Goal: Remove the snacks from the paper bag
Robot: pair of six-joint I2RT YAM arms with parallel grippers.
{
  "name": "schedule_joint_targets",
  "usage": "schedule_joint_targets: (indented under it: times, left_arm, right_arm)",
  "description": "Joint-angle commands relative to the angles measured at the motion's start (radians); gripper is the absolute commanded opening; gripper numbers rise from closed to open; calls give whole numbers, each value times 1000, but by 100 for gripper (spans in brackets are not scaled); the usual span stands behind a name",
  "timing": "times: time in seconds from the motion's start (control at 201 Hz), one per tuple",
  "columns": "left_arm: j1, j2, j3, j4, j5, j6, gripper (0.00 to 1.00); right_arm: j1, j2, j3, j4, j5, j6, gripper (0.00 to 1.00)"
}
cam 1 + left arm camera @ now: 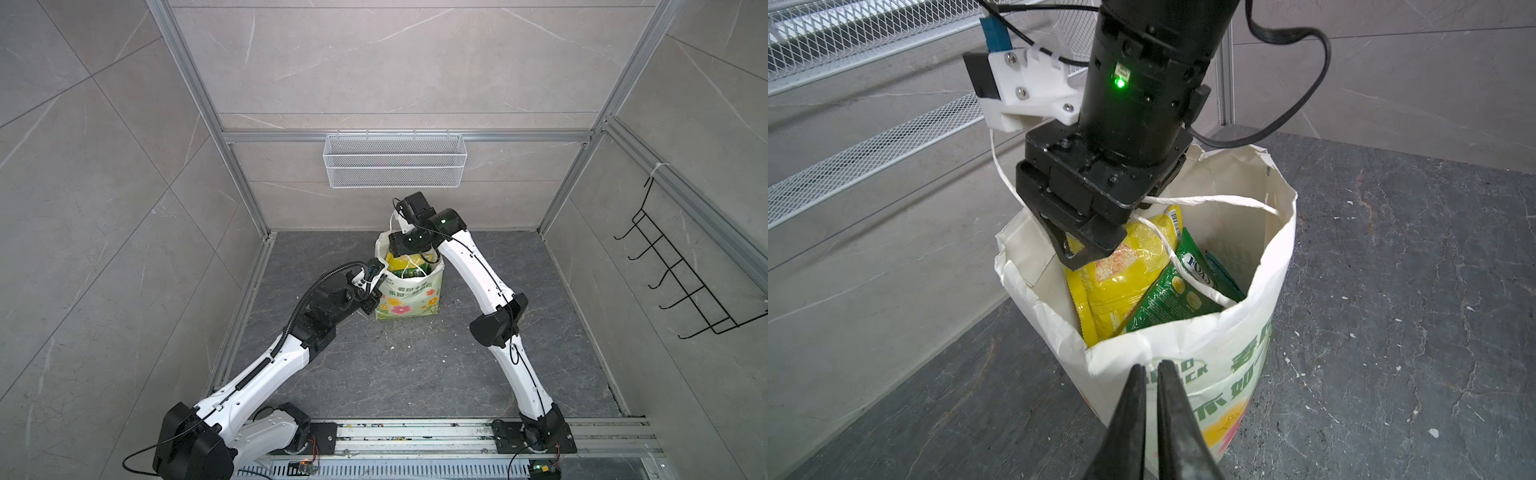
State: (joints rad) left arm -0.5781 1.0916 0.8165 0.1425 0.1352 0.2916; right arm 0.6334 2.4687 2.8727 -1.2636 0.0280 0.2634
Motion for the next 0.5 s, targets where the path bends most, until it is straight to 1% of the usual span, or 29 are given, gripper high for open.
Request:
schedule_joint_targets:
  times: [0.0, 0.05, 0.075, 0.095, 0.164, 0.229, 0.289, 0.328, 0.378, 0.443, 0.493]
  left_arm:
    - [3, -34, 2, 23, 1, -8, 12]
    - [3, -39, -9, 30, 1, -9, 12]
    - [3, -41, -13, 35, -3, -13, 12]
    - [3, -42, -16, 39, -6, -14, 12]
    - [3, -45, -14, 31, 1, -23, 12]
    - [3, -51, -18, 25, 11, -25, 12]
    - [4, -54, -28, 32, 10, -25, 12]
    - [3, -56, -28, 35, 8, -27, 12]
    - [4, -58, -19, 18, 13, -32, 12]
    - [3, -64, -19, 6, 25, -31, 12]
    - [3, -69, -28, 14, 20, -30, 12]
  right_arm:
    - [29, 13, 4, 17, 92, 19, 70]
    - [34, 23, 1, 27, 97, 16, 70]
    - [39, 30, 8, 26, 109, 14, 75]
    - [40, 37, 16, 24, 126, 14, 76]
    - [53, 57, 39, 12, 191, 10, 76]
    - [61, 65, 24, 26, 235, 0, 67]
    - [63, 76, 19, 35, 257, -11, 63]
    - [63, 87, 35, 26, 280, -13, 54]
    - [63, 94, 50, 15, 298, -10, 47]
    - [63, 92, 46, 22, 300, -13, 34]
    - [63, 86, 48, 30, 303, -16, 26]
